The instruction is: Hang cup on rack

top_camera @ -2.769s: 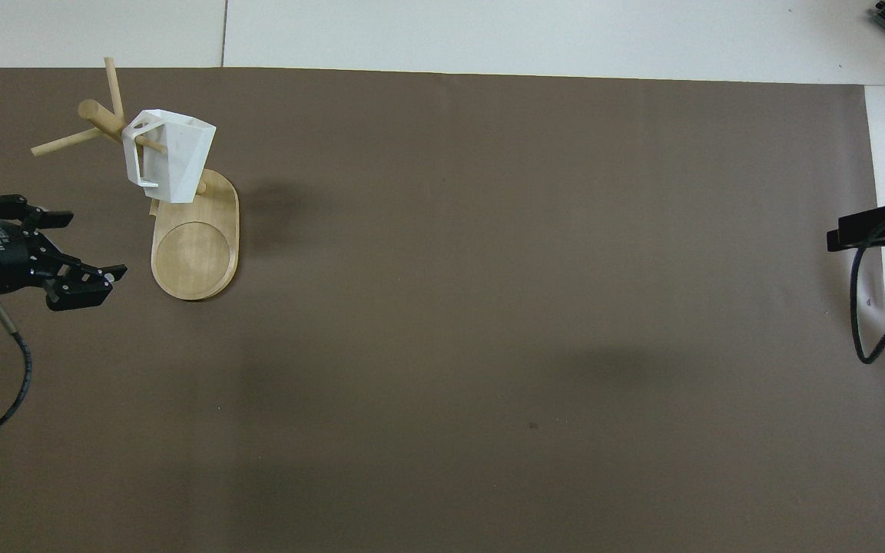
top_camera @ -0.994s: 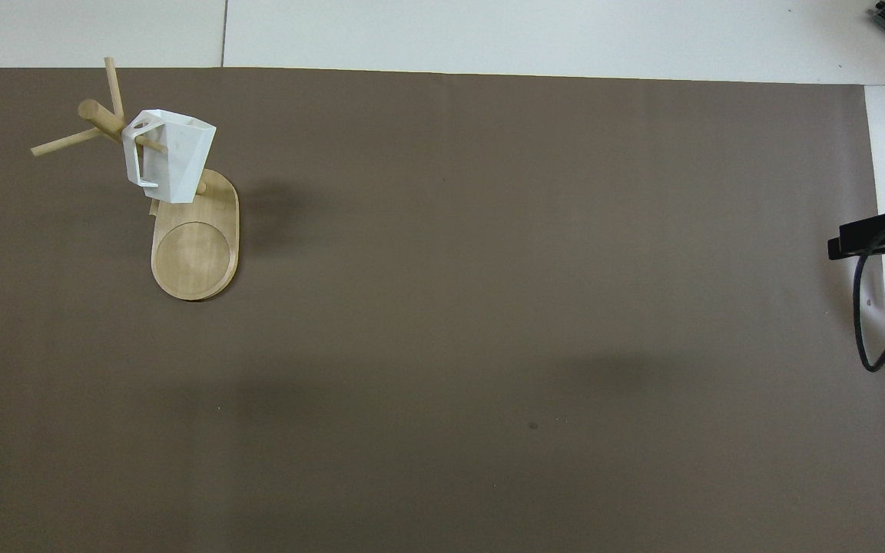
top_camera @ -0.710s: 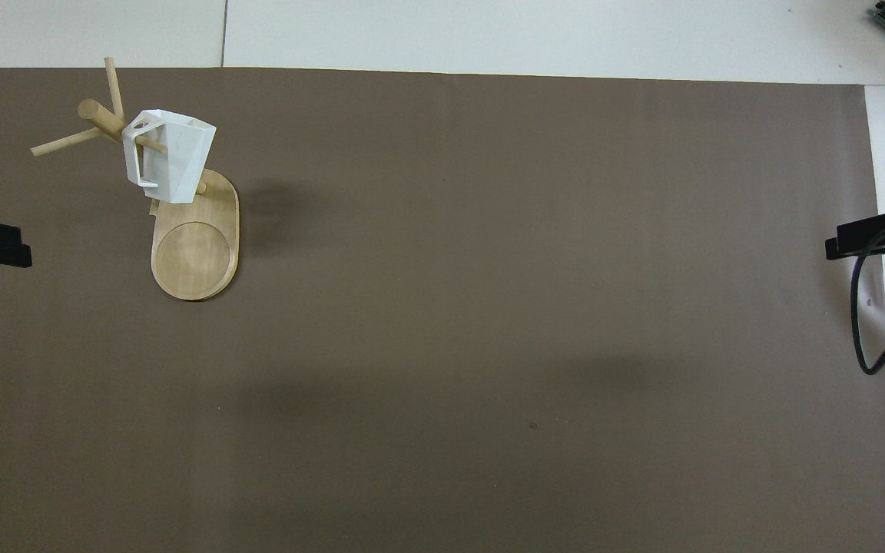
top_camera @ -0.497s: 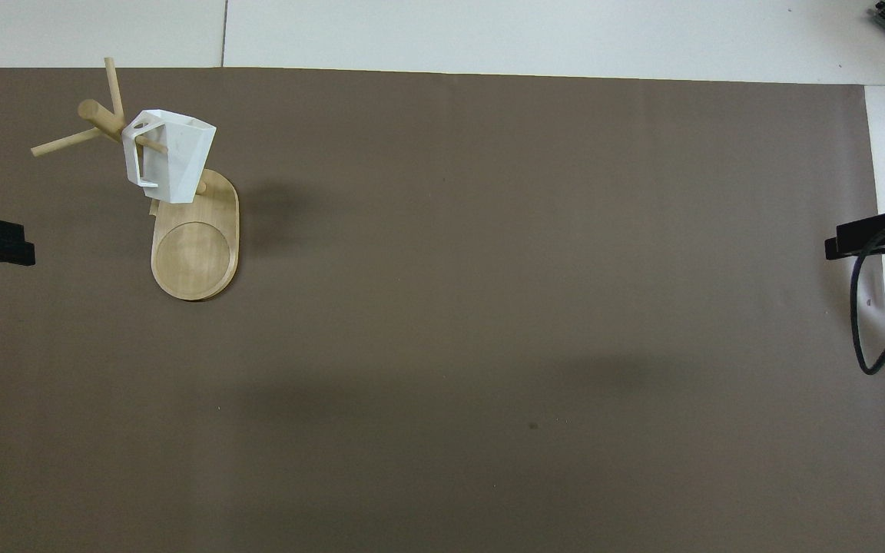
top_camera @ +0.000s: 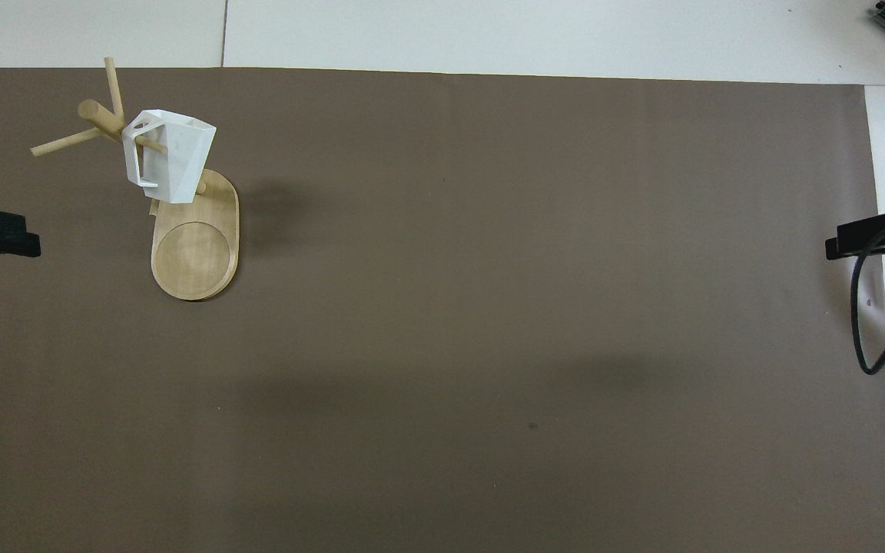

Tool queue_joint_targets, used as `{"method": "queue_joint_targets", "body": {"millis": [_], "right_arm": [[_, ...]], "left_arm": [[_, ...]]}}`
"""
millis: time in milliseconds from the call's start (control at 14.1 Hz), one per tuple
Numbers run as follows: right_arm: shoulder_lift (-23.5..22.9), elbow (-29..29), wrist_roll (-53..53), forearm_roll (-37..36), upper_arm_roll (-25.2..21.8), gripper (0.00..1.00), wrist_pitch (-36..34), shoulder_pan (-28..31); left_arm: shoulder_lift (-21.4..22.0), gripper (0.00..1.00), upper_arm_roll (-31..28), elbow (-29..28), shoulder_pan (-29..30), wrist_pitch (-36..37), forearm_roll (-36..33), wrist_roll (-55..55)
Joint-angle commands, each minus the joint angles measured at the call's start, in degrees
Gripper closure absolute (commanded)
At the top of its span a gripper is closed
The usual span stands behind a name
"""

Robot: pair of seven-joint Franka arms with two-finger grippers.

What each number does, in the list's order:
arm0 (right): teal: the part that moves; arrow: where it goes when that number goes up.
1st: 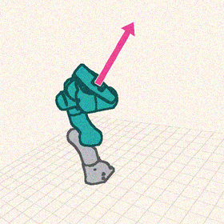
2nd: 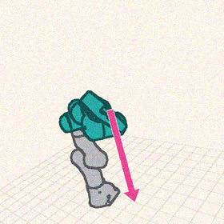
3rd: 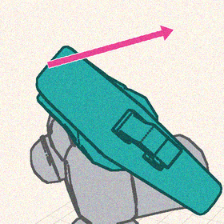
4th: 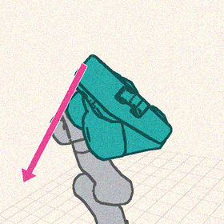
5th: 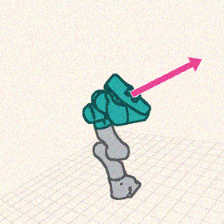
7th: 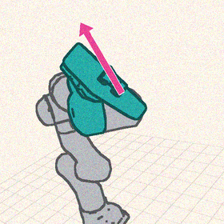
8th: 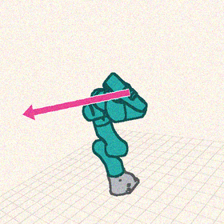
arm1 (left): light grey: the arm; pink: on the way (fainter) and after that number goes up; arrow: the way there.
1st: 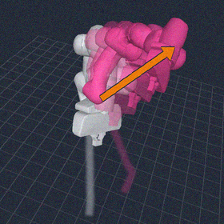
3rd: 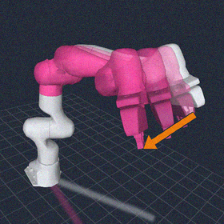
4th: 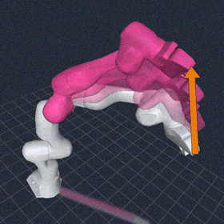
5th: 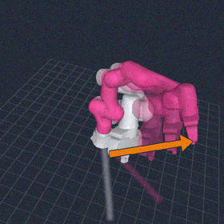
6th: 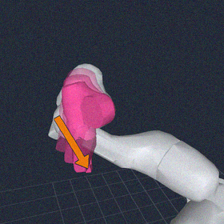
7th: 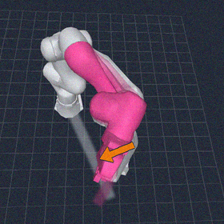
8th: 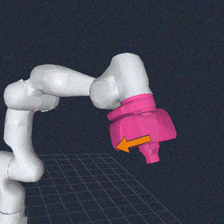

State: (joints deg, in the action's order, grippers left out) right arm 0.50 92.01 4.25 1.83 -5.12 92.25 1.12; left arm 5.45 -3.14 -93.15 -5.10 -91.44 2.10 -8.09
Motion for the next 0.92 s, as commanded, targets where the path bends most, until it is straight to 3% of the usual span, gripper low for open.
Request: {"method": "queue_joint_targets", "body": {"millis": [0, 852], "right_arm": [[0.7, 0.5, -0.8, -0.2, 0.2, 0.0, 0.0, 0.3], [0.8, 0.6, -1.0, -0.5, -0.2, 0.0, 0.0, 0.3]], "left_arm": [[0.0, 0.0, 0.2, 0.0, -0.7, 1.4, -1.2, 1.0], [1.0, 0.0, 2.2, -1.0, 0.1, 2.8, -1.4, 1.1]]}}
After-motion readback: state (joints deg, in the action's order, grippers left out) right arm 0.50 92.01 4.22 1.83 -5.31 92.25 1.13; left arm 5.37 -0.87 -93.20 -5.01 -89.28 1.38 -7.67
